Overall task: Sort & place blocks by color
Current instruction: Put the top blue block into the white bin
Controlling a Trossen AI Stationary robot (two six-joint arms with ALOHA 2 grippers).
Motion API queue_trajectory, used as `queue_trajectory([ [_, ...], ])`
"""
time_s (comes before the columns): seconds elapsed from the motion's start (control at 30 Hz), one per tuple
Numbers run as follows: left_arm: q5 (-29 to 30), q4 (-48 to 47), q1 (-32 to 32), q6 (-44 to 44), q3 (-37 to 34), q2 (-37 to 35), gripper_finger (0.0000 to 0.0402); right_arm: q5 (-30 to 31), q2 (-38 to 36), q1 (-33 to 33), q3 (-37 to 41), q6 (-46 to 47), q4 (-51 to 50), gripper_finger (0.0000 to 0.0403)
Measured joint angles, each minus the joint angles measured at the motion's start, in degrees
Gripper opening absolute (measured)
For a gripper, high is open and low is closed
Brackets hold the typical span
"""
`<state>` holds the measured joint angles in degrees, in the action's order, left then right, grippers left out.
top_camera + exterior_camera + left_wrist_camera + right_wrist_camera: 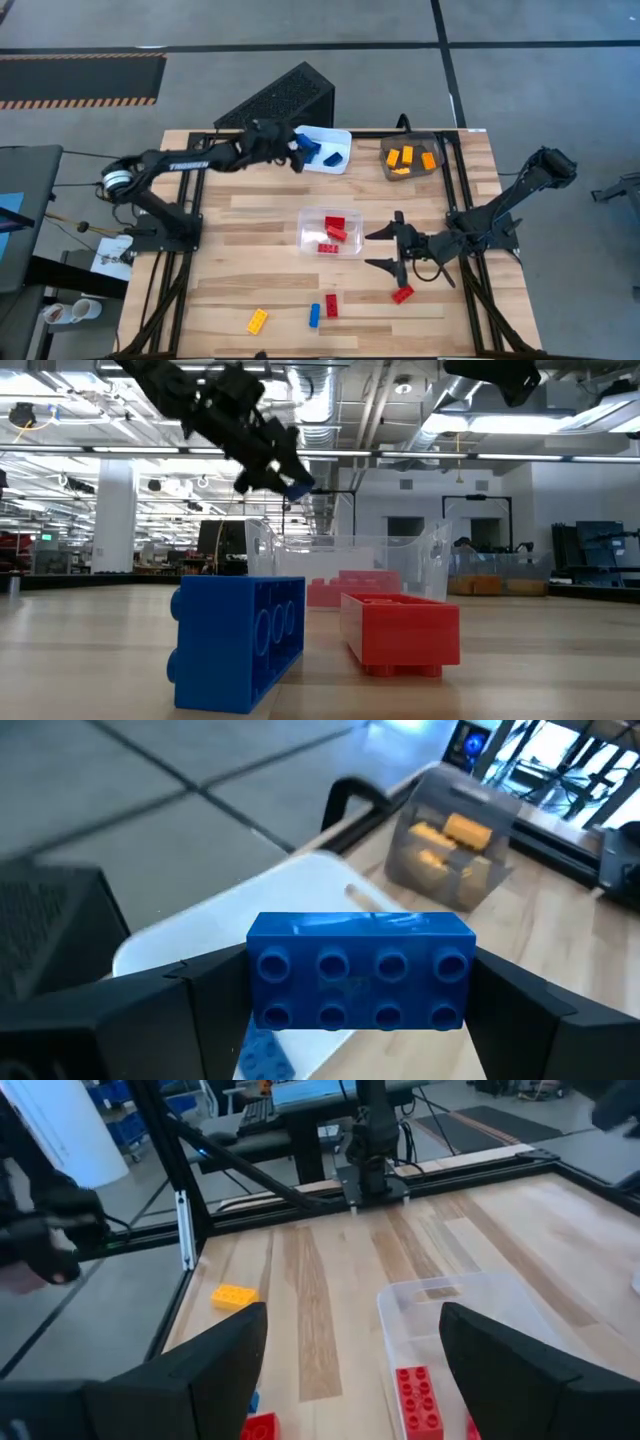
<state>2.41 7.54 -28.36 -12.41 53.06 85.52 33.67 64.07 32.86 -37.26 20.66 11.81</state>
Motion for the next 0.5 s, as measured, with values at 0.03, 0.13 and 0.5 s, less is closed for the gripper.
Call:
queue_trajectory([
  [0.03,-1.58,-0.02,-1.31,-0.44,0.44,1.4,0.0261,0.01,0.0,-0.02,0.0,-0.06,0.05,0.0317],
  [0.13,-5.44,-0.08,-3.06,-0.76,2.45,5.66,0.0261,0.07,0.0,0.0,0.0,-0.17,-0.08,0.0317],
  [0.5,-6.15,-3.76,-3.08,-5.41,12.26,16.11,0.0301,0.64,0.0,0.04,0.0,-0.17,-0.72,0.0317],
])
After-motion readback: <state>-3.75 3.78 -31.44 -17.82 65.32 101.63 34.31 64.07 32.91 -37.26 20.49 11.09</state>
